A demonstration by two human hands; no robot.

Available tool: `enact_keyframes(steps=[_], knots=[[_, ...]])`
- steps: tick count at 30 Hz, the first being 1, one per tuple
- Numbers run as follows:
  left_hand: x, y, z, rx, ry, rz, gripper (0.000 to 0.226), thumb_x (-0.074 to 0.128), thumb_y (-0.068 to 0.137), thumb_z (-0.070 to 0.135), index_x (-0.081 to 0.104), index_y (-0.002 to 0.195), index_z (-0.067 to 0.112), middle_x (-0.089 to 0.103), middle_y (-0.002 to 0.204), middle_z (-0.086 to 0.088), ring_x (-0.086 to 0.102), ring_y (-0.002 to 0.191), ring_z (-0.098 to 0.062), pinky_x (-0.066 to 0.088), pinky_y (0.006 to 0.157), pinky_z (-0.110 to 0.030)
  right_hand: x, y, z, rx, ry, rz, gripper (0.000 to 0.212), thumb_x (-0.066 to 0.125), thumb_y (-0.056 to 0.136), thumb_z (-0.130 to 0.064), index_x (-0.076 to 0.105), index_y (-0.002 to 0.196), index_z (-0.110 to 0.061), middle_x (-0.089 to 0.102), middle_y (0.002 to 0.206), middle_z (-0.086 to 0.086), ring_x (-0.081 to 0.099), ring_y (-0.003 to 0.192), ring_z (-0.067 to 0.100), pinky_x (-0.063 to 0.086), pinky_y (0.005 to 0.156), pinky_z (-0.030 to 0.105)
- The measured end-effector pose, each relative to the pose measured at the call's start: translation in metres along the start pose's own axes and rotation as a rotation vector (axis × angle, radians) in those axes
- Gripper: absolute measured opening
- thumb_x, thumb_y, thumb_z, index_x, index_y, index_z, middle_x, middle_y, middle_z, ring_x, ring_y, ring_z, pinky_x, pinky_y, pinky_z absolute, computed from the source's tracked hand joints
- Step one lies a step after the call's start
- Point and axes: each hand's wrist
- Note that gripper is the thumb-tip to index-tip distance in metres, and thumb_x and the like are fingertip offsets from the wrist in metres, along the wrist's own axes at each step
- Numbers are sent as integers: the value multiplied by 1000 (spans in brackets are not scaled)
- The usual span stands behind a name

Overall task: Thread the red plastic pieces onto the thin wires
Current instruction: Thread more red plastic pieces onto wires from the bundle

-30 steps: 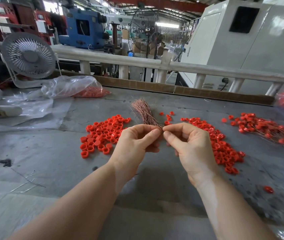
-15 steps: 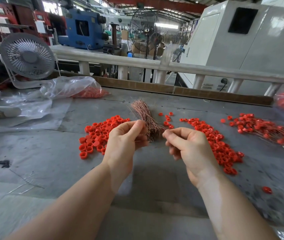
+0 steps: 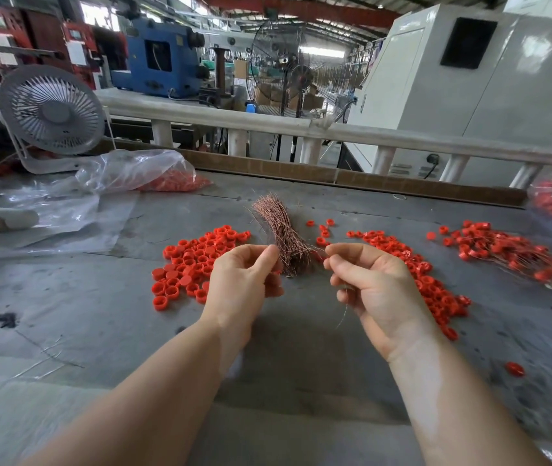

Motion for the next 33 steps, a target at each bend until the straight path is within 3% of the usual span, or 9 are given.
enact_keyframes(steps=[5,14,19,21,23,25,27,29,33], knots=[[1,-2,0,13,90,-44,14,56,92,14,63,84,5,60,69,-3,51,45,-2,49,47,-18,-1,3,5,-44,-192,147,23,58,84,6,66,74,-13,64,62,-6,50,47,-2,38,42,12],[4,-7,1,31,207,-123,16,55,92,11,65,79,16,63,69,0,54,49,-4,49,48,-20,-7,9,9,-53,-165,305,32,52,87,7,69,76,-17,65,69,-5,49,44,-4,38,42,9],[1,-7,1,53,276,-116,15,55,91,6,64,84,17,64,75,-4,56,54,-9,52,54,-24,-12,15,11,-76,-111,434,29,49,89,5,69,96,-15,66,81,-6,57,60,-2,42,49,8],[1,-8,1,63,297,-128,16,56,90,5,63,85,18,65,76,-4,56,57,-11,52,55,-25,-13,17,11,-116,-102,480,30,51,88,4,69,104,-14,66,86,-7,56,63,-2,45,60,10],[1,-8,0,73,317,-134,19,57,89,5,63,83,21,65,76,-4,56,57,-11,51,54,-24,-14,18,11,-172,-119,521,31,53,87,3,67,110,-12,67,93,-3,52,68,2,47,75,19],[2,-8,-1,82,331,-137,21,57,89,5,62,81,24,64,75,-3,56,56,-9,50,52,-23,-15,19,12,-243,-151,550,32,54,88,1,65,115,-12,65,95,-8,54,75,0,45,82,20],[2,-7,-2,93,353,-135,23,58,88,5,62,80,26,64,75,-1,55,53,-6,48,50,-22,-17,21,13,-305,-191,576,32,55,89,-3,63,119,-12,60,92,-19,56,82,-9,41,79,9],[1,-6,-3,104,373,-135,24,59,87,6,61,78,28,64,73,0,54,50,-3,47,49,-22,-20,23,14,-346,-223,602,33,55,90,-6,62,121,-12,58,92,-20,54,86,-12,37,77,7],[0,-5,-4,125,419,-146,21,61,87,7,62,79,26,63,71,1,54,50,-1,47,50,-22,-35,28,9,-358,-242,663,33,54,90,-6,61,122,-11,62,104,-7,58,92,-2,38,78,9]])
Point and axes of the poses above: each hand's wrist, its own y-axis towards the middle knuckle, its own x-axis out of the palm, z = x × y
